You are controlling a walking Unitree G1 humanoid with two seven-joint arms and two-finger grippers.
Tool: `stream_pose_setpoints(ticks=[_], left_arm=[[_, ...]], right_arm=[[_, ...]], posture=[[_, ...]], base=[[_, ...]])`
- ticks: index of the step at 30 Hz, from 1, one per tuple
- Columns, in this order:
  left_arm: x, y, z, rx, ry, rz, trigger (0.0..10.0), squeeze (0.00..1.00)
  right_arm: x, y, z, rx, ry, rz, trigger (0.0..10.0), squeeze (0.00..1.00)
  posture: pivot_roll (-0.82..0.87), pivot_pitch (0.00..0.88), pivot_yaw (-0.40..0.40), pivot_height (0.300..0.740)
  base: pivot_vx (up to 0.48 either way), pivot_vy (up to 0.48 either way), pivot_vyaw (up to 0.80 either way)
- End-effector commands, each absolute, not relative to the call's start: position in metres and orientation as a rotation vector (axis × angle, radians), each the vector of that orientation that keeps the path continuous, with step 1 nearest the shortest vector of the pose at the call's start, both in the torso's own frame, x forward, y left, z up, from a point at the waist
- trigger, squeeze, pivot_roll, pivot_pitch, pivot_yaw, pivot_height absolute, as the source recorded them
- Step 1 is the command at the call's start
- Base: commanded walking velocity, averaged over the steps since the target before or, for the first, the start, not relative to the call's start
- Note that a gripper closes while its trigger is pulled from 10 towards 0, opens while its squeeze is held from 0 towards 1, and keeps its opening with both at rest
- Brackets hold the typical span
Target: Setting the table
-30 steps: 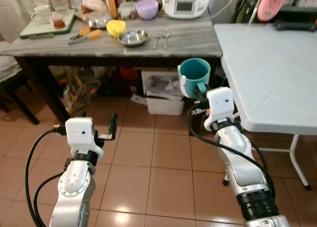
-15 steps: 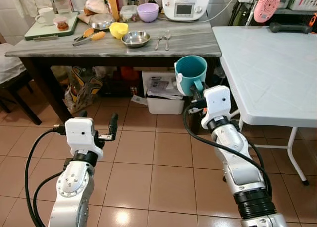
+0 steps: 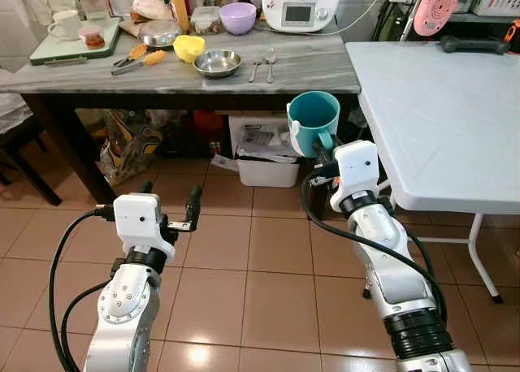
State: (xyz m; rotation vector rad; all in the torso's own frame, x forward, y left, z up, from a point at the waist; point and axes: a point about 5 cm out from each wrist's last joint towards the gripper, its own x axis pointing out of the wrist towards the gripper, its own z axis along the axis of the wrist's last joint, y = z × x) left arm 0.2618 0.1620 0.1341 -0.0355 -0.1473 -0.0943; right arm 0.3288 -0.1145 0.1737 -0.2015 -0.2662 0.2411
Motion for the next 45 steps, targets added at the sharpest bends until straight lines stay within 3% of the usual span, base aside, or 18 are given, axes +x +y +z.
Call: stream_pose_setpoints(ticks=[1, 45], left_arm=[[0.2601, 0.1617, 0.1364, -0.034, -0.154, -0.106, 10.0, 0.00], [0.2629, 0.1527, 0.1352, -0.051, -0.152, -0.158, 10.0, 0.00]], right_arm=[[0.3265, -0.1110, 0.1753, -0.202, -0.283, 0.259, 10.0, 0.00], [0.3218, -0.1146, 0.1711, -0.254, -0.286, 0.270, 10.0, 0.00]], posture=[[-0.10, 0.072, 0.056, 0.740], [-0.11, 0.062, 0.064, 0.740]], base=[[0.311, 0.000, 0.00], [0.329, 0.000, 0.00]])
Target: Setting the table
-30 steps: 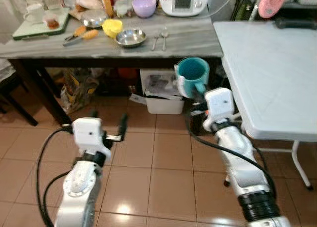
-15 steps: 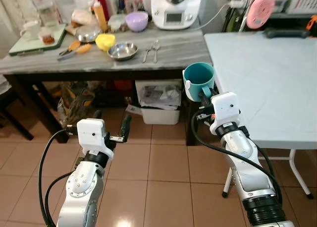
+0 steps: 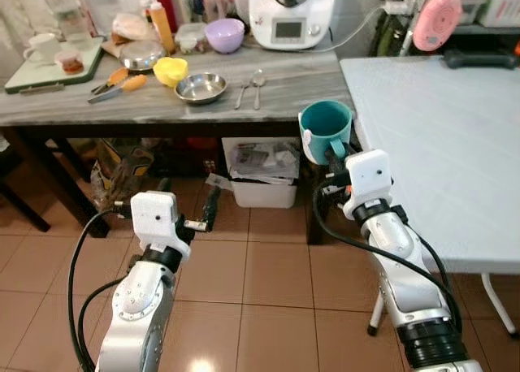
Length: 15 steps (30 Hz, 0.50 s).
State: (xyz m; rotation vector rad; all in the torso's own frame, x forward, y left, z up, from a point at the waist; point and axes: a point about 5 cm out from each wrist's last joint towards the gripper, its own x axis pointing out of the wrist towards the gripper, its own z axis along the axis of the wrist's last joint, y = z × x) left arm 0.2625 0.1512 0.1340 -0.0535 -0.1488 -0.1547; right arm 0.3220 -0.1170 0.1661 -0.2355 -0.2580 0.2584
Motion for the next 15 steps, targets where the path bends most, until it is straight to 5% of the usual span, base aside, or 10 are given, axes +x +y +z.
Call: stream_pose_setpoints(ticks=[1, 15], left_arm=[[0.2628, 0.1526, 0.1353, -0.050, -0.152, -0.159, 10.0, 0.00], [0.2626, 0.1514, 0.1358, -0.045, -0.156, -0.167, 10.0, 0.00]], right_arm=[[0.3217, -0.1143, 0.1712, -0.259, -0.287, 0.271, 10.0, 0.00], [0.3205, -0.1120, 0.1704, -0.254, -0.288, 0.276, 10.0, 0.00]], posture=[[-0.11, 0.062, 0.064, 0.740], [-0.11, 0.063, 0.064, 0.740]], base=[[0.352, 0.000, 0.00], [0.364, 0.000, 0.00]])
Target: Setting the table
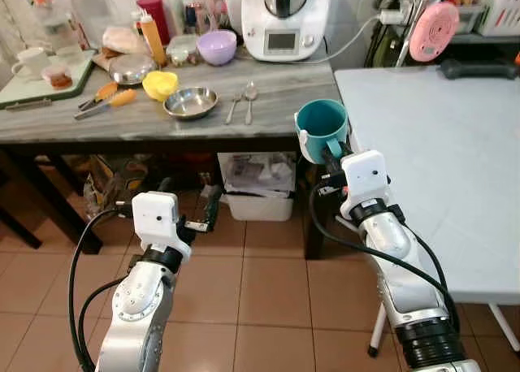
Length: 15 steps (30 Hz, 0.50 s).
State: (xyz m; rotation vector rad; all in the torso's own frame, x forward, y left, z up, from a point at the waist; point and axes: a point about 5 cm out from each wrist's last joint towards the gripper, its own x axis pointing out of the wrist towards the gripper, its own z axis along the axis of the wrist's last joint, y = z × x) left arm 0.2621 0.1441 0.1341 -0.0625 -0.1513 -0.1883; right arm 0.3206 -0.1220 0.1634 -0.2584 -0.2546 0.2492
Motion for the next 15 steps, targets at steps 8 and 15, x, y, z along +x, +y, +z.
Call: stream_pose_setpoints(ticks=[8, 15], left_arm=[[0.2627, 0.1497, 0.1363, -0.044, -0.159, -0.173, 10.0, 0.00], [0.2630, 0.1462, 0.1360, -0.048, -0.157, -0.184, 10.0, 0.00]], right_arm=[[0.3202, -0.1123, 0.1706, -0.261, -0.290, 0.278, 10.0, 0.00], [0.3193, -0.1131, 0.1707, -0.261, -0.289, 0.273, 10.0, 0.00]], posture=[[-0.11, 0.064, 0.067, 0.740], [-0.12, 0.068, 0.068, 0.740]], base=[[0.434, 0.000, 0.16], [0.391, 0.000, 0.46]])
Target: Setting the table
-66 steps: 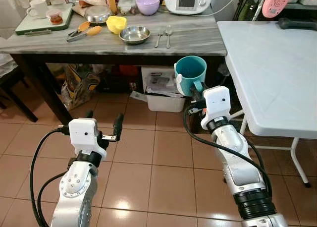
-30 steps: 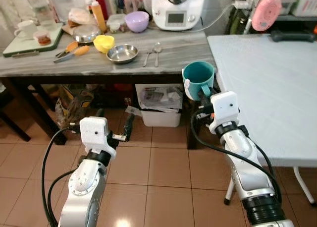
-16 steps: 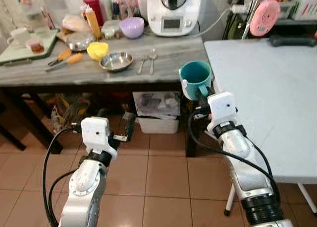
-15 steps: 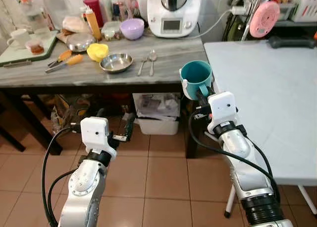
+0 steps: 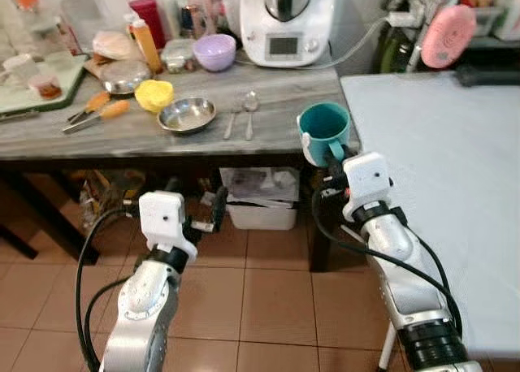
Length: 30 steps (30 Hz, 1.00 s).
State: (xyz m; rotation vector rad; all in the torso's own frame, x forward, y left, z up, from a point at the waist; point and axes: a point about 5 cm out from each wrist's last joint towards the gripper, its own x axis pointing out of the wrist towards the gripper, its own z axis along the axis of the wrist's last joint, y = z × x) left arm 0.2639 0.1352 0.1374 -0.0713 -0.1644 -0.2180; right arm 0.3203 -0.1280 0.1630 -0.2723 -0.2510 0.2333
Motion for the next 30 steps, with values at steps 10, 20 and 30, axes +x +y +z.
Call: stream_pose_setpoints(ticks=[10, 20, 30], left_arm=[[0.2635, 0.1442, 0.1360, -0.049, -0.156, -0.189, 10.0, 0.00], [0.2638, 0.1412, 0.1357, -0.048, -0.153, -0.200, 10.0, 0.00], [0.2639, 0.1395, 0.1356, -0.049, -0.153, -0.211, 10.0, 0.00]], right_arm=[[0.3190, -0.1137, 0.1708, -0.254, -0.288, 0.272, 10.0, 0.00], [0.3183, -0.1128, 0.1717, -0.254, -0.295, 0.272, 10.0, 0.00], [0.3165, -0.1116, 0.1717, -0.268, -0.302, 0.279, 10.0, 0.00]], posture=[[-0.12, 0.069, 0.069, 0.740], [-0.12, 0.072, 0.072, 0.740], [-0.12, 0.073, 0.078, 0.740]], base=[[0.393, 0.000, 0.00], [0.377, 0.000, 0.00], [0.350, 0.000, 0.00]])
